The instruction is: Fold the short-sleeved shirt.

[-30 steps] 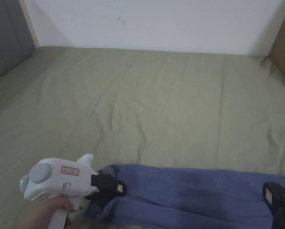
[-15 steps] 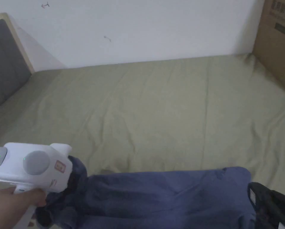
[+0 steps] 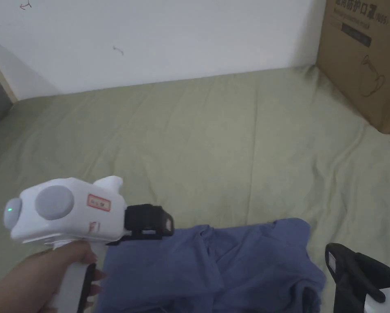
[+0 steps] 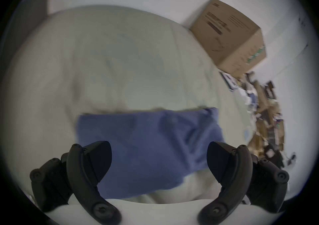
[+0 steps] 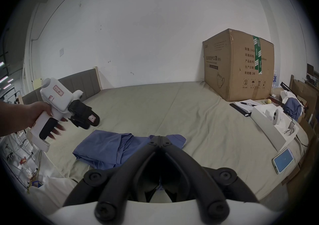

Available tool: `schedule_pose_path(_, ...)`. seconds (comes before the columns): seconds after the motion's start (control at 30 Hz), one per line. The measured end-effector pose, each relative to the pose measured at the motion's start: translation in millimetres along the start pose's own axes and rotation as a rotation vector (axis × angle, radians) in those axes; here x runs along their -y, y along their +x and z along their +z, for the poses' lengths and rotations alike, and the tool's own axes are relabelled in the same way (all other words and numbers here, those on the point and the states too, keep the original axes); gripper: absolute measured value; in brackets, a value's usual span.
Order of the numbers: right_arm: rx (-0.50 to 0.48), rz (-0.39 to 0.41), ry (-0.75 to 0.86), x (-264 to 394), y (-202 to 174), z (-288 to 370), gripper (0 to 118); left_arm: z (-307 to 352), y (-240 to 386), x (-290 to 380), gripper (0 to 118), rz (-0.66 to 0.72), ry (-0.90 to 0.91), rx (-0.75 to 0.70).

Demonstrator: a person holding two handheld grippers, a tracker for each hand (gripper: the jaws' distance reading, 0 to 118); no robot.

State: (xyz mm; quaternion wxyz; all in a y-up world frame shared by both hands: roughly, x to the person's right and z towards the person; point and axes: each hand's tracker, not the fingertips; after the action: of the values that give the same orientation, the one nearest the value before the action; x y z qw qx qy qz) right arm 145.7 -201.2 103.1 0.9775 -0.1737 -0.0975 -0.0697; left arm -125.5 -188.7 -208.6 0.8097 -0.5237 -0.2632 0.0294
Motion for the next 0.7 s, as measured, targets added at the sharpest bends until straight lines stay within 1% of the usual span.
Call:
schedule_pose_path(0.03, -0.005, -0.008, -0.002, 1.1, 0.3, -1.0, 0, -0.3, -5.2, 1.1, 111, -0.018, -0.028, -0.030)
schedule_pose_path(0.07, -0.010, -0.011, -0.006, 2.1, -0.4, -1.9, 0, -2.2, -7.3, 3.6, 101, -0.058, -0.045, -0.004)
schedule_pose_path(0.1, -0.016, -0.011, -0.011, 2.8, -1.0, -3.0, 0, -9.2, -5.7, 7.6, 76, -0.105, -0.041, 0.021)
schedule_pose_path(0.17, -0.025, -0.002, -0.021, 3.1, -2.0, -3.7, 0, -25.8, 4.7, 16.0, 0, -0.141, -0.056, -0.012)
schedule_pose_path(0.2, -0.026, 0.005, -0.023, 3.4, -2.8, -3.9, 0, -34.7, 11.6, 19.5, 0, -0.128, -0.047, 0.005)
schedule_pose_path(0.27, -0.019, 0.023, -0.021, 2.7, -4.0, -3.3, 0, -53.0, 28.3, 22.0, 0, -0.152, -0.042, 0.084)
schedule_pose_path(0.3, -0.008, 0.039, -0.016, 1.7, -4.7, -2.8, 0, -61.7, 38.4, 23.7, 0, -0.137, -0.041, 0.143)
schedule_pose_path(0.33, -0.007, 0.040, -0.015, 0.7, -5.1, -2.7, 0, -70.0, 47.9, 24.8, 0, -0.143, -0.041, 0.162)
schedule_pose_path(0.4, -0.006, 0.038, -0.016, -2.8, -3.2, -3.1, 0, -91.3, 64.4, 27.1, 0, -0.165, -0.084, 0.170)
schedule_pose_path(0.43, -0.003, 0.038, -0.016, -3.6, -2.7, -3.3, 0, -104.4, 69.4, 27.4, 0, -0.185, -0.128, 0.134)
schedule_pose_path(0.47, 0.004, 0.040, -0.016, -4.0, -2.5, -3.8, 0, -119.0, 75.3, 31.0, 0, -0.170, -0.193, 0.129)
schedule_pose_path(0.5, 0.011, 0.048, -0.017, -4.4, -2.5, -4.5, 0, -127.5, 81.4, 35.6, 0, -0.178, -0.211, 0.133)
schedule_pose_path(0.57, 0.018, 0.063, -0.023, -4.9, -3.2, -5.7, 0, -125.9, 85.7, 36.7, 0, -0.182, -0.196, 0.268)
schedule_pose_path(0.63, 0.013, 0.066, -0.026, -4.6, -4.4, -6.2, 0, -108.9, 75.4, 32.0, 0, -0.068, -0.210, 0.580)
schedule_pose_path(0.67, 0.009, 0.065, -0.026, -4.6, -5.1, -6.4, 0, -96.5, 67.7, 31.4, 0, -0.027, -0.183, 0.684)
schedule_pose_path(0.7, 0.003, 0.067, -0.026, -4.6, -6.5, -7.0, 0, -81.2, 58.6, 30.2, 0, 0.004, -0.141, 0.756)
